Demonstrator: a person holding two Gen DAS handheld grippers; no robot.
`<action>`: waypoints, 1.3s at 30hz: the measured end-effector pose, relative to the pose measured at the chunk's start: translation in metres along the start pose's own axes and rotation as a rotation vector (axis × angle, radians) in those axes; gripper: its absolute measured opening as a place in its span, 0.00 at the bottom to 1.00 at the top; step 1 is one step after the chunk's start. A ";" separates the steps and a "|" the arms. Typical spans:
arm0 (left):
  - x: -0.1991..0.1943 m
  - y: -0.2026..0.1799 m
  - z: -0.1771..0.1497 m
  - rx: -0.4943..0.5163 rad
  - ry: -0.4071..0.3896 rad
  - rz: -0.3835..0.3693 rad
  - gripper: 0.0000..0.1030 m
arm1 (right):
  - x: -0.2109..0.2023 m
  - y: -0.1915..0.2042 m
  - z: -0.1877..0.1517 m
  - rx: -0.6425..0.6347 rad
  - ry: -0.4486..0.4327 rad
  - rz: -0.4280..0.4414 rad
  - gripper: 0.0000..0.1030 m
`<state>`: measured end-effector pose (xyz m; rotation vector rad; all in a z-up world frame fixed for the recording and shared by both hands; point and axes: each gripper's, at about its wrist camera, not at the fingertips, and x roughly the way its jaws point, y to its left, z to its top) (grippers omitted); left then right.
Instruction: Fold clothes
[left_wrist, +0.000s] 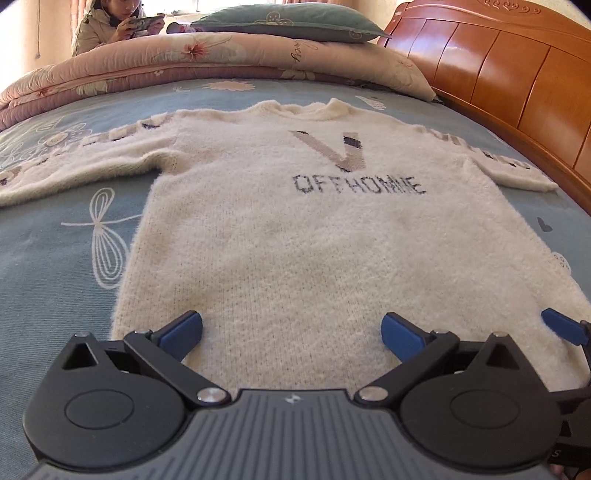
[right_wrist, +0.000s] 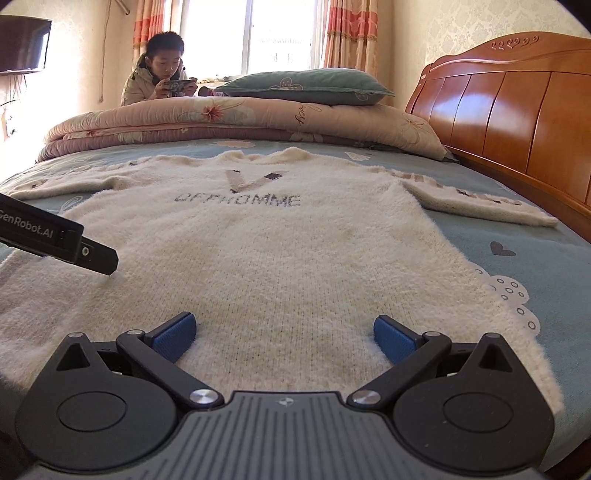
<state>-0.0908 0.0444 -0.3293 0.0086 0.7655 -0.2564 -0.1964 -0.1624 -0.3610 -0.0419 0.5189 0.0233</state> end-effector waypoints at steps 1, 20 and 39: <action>0.001 -0.002 -0.003 0.022 -0.030 0.004 0.99 | 0.000 0.000 0.000 0.000 -0.002 -0.001 1.00; -0.008 0.023 -0.001 -0.043 -0.032 -0.105 0.99 | 0.048 -0.034 0.052 0.210 0.178 -0.015 1.00; -0.007 0.014 -0.010 0.029 -0.053 -0.068 0.99 | 0.009 -0.013 0.026 0.114 0.184 -0.074 1.00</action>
